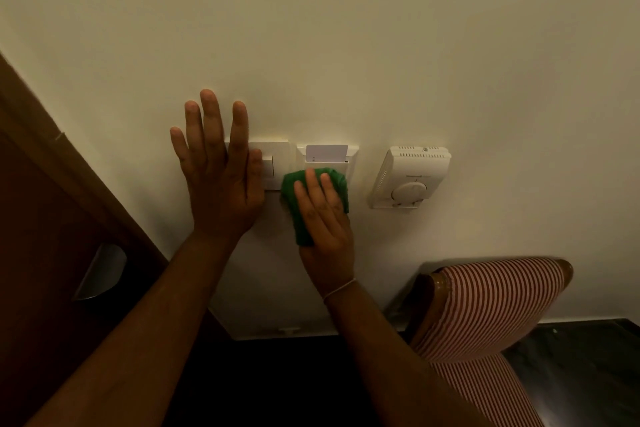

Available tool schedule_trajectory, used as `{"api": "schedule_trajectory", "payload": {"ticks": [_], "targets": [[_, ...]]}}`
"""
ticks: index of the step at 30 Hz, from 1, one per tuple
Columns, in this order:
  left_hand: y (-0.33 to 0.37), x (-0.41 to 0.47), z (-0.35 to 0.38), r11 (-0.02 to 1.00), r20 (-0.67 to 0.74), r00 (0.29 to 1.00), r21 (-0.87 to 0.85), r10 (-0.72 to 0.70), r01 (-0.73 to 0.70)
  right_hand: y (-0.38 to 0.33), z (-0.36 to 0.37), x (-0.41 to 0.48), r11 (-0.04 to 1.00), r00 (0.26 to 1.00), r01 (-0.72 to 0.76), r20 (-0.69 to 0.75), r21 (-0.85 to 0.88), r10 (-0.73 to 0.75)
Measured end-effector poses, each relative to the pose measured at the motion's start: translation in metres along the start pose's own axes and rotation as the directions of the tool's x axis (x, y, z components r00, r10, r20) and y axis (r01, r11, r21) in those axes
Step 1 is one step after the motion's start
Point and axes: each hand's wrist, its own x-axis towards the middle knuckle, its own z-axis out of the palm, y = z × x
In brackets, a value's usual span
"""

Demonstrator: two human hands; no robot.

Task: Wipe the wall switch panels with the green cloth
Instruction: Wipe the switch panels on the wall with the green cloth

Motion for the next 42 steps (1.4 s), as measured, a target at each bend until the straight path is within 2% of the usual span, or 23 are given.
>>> {"api": "schedule_trajectory", "payload": {"ticks": [4,8,15,20,25,32,37,42], "targets": [[-0.001,-0.001,0.002,1.000,-0.001,1.000,-0.009,0.009,-0.009,0.020,-0.015,-0.011,0.993,0.989,-0.115,-0.089,0.015,0.116],[-0.002,0.001,0.002,1.000,-0.015,1.000,-0.009,0.012,-0.013,0.019,-0.016,-0.012,0.980,0.974,-0.192,-0.106,0.059,0.198],[0.000,0.001,0.002,1.000,-0.004,1.000,-0.022,-0.008,0.008,0.013,-0.015,0.009,0.978,0.970,-0.171,-0.152,0.118,0.188],[-0.001,0.000,0.001,1.000,-0.002,1.000,-0.012,-0.013,0.013,0.003,-0.003,0.016,0.990,0.975,-0.125,-0.177,0.065,0.135],[-0.001,-0.002,-0.001,1.000,0.015,1.000,-0.023,-0.008,0.008,-0.012,0.015,0.017,0.998,0.997,0.068,-0.041,-0.016,-0.068],[0.002,-0.001,-0.003,0.998,0.021,1.000,-0.056,-0.004,0.005,0.010,0.000,0.008,0.990,0.991,0.127,0.046,-0.062,-0.124],[0.005,0.001,-0.005,0.999,0.047,0.999,-0.051,-0.016,0.019,0.049,-0.033,-0.009,0.984,0.988,0.111,0.121,-0.141,-0.095],[0.010,0.002,-0.015,0.998,0.141,0.988,0.029,-0.062,0.058,0.042,-0.044,-0.013,0.991,0.969,0.057,0.246,-0.120,-0.025]]}}
